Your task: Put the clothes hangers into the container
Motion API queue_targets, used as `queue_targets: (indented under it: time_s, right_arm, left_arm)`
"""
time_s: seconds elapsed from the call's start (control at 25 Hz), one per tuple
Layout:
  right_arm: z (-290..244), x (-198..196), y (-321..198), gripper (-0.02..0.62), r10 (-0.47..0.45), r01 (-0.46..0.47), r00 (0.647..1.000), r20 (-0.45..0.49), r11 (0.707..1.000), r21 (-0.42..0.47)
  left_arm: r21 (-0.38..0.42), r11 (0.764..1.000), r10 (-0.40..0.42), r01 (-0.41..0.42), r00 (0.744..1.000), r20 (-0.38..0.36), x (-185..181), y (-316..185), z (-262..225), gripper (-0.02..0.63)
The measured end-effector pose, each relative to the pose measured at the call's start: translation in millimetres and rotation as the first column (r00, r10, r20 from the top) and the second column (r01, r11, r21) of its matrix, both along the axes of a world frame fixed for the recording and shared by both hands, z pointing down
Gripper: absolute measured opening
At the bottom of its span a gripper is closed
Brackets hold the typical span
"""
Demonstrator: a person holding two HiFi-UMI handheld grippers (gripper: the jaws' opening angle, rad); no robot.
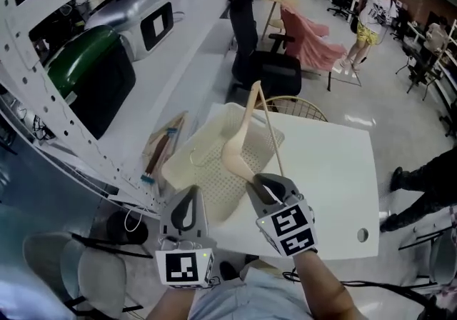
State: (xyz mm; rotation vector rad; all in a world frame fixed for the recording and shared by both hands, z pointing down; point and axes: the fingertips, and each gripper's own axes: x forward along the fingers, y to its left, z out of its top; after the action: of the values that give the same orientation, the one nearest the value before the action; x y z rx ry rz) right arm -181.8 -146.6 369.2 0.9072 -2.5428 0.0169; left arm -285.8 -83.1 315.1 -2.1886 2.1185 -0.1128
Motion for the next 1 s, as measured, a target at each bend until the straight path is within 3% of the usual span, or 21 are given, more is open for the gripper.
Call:
queue_targets:
  time_s: [0.68,1.0]
  right_arm:
    - [-2,-14,-54,0.094,-0.041,0.042,0.999,0.025,0.998,-0.039]
    - [-10,-41,-73,0.094,0.031,-0.031,0.999,0.018,0.999,-0.022]
  left_arm:
    - [-0.029,0.999,-0.028,0.029,0.999,0.028,-3,-56,-7,0.012]
    - [-0.009,0.998,0.064,-0.064,0.998,0.008,-26,-78,-15,0.012]
